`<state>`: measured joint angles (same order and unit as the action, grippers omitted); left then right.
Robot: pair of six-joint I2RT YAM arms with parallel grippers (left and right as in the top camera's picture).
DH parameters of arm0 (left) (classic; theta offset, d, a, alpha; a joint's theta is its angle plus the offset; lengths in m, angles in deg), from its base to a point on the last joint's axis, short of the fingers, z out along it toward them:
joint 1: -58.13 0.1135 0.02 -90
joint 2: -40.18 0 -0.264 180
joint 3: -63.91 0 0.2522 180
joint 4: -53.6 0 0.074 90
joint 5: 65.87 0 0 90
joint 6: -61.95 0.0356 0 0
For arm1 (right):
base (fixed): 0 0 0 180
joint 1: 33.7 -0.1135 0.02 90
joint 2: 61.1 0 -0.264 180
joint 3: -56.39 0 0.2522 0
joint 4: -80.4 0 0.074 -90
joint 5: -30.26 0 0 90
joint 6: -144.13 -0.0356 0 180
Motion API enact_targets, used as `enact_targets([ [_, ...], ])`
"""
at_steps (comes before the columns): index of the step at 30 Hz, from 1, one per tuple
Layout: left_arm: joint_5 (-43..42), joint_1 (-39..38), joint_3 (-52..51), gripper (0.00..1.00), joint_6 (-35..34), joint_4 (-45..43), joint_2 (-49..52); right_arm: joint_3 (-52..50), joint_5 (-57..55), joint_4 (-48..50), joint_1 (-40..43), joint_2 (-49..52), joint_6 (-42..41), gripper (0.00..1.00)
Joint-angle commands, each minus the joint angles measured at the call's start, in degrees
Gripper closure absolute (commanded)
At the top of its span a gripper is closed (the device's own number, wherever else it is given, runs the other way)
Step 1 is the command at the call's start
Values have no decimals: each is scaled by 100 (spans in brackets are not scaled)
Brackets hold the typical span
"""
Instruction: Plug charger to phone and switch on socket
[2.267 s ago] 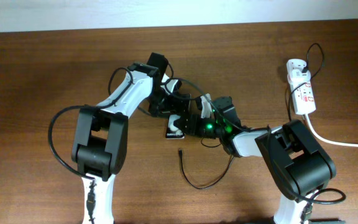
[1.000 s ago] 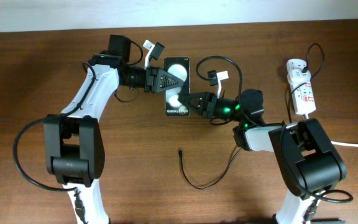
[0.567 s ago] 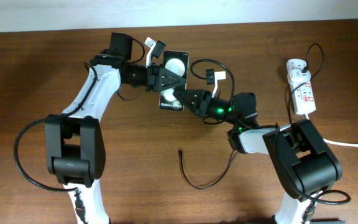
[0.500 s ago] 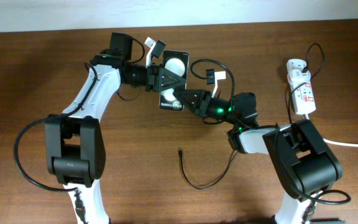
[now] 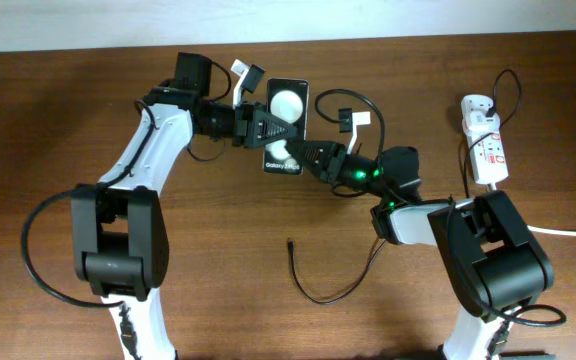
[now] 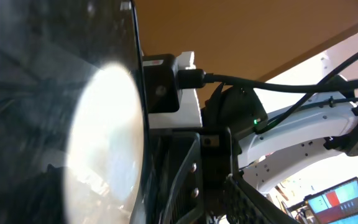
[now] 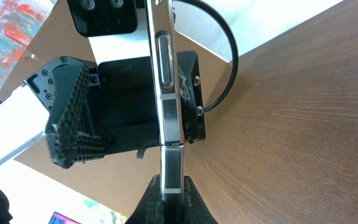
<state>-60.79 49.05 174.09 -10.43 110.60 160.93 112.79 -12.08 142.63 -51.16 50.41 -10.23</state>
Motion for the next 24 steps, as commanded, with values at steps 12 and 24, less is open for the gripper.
enact_targets([
  [12,-527,-175,50,62,-4,-74,-195,2,11,-599,284,105,-107,96],
  [24,243,-85,48,100,-24,-101,-195,2,520,-807,485,105,-66,16],
])
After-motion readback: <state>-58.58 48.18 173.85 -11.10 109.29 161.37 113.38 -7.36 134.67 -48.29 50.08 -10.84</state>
